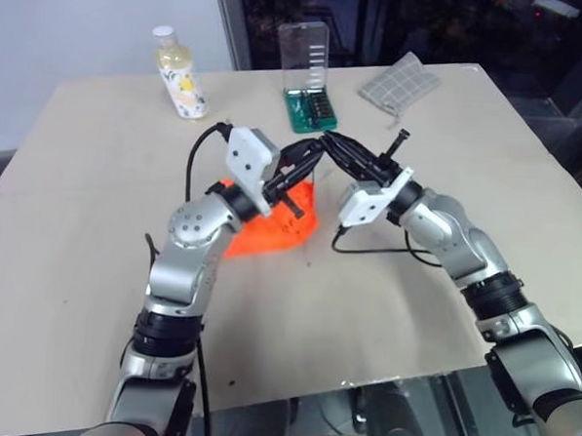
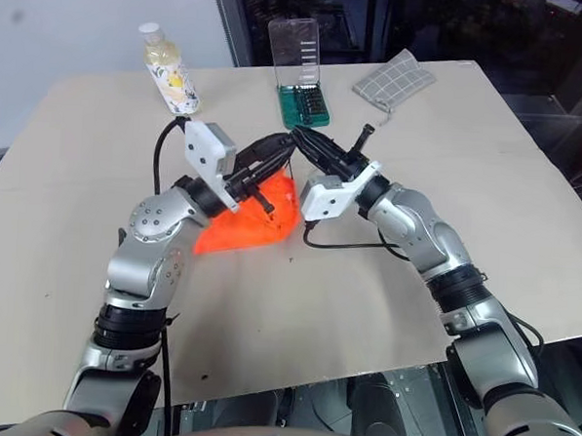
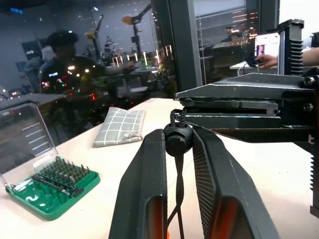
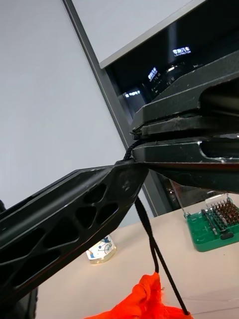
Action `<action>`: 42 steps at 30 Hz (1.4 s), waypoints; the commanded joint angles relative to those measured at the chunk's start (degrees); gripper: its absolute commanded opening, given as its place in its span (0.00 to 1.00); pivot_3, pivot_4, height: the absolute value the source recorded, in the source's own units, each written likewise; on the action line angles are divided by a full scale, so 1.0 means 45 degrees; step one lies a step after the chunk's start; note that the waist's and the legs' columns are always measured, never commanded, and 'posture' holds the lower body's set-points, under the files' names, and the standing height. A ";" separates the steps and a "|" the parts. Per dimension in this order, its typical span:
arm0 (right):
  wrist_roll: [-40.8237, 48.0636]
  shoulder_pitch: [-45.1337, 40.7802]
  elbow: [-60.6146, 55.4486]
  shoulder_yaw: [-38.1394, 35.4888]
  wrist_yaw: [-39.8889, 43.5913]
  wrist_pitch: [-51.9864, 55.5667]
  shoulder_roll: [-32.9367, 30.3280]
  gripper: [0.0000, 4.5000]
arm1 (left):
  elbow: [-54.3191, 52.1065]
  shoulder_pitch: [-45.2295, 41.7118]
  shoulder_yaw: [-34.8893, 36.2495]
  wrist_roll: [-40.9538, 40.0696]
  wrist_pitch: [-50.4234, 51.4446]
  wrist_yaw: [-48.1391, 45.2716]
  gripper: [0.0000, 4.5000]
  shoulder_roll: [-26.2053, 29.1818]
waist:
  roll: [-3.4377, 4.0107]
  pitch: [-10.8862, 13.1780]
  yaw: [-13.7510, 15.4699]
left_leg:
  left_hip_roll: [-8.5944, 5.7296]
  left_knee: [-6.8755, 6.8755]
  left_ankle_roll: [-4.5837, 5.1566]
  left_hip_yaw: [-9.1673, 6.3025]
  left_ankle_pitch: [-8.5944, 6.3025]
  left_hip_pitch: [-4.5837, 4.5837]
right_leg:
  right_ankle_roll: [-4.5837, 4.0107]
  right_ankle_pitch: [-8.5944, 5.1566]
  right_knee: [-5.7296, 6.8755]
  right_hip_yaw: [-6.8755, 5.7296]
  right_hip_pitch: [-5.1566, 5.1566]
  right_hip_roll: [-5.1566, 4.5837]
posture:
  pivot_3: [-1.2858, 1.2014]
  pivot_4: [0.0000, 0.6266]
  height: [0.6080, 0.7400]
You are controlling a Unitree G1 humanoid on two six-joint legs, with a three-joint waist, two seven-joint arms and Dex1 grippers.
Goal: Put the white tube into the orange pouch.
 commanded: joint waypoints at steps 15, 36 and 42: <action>-0.0263 -0.2547 0.0312 -0.2351 -0.2276 0.0880 -0.1527 0.00 | 0.0125 0.0485 -0.0230 0.0306 -0.0717 -0.0053 0.05 0.0166 | 0.0000 0.0000 0.0008 | -0.0001 0.0003 0.0000 0.0048 0.0000 -0.0004 | 0.0000 0.0000 0.0001 0.0010 -0.0002 0.0000 | 0.52 0.24 1.00; 0.0405 -0.4663 0.0034 -0.3574 -0.2451 0.1221 -0.2532 0.00 | 0.3726 0.2425 -0.0418 0.1730 -0.3218 0.0290 0.05 0.0687 | 0.0000 0.0000 0.0009 | 0.0003 0.0002 0.0003 0.0059 -0.0002 0.0001 | -0.0001 0.0000 0.0005 0.0024 -0.0003 -0.0001 | 0.52 0.24 1.00; 0.1253 -0.4591 0.0364 -0.3467 -0.1462 0.1332 -0.2341 0.00 | 0.3680 0.2669 -0.0419 0.1416 -0.3660 0.0086 0.05 0.0740 | 0.0000 0.0000 -0.0002 | 0.0004 0.0001 0.0005 0.0059 -0.0003 0.0002 | -0.0001 0.0001 0.0005 0.0026 -0.0003 -0.0001 | 0.52 0.24 1.00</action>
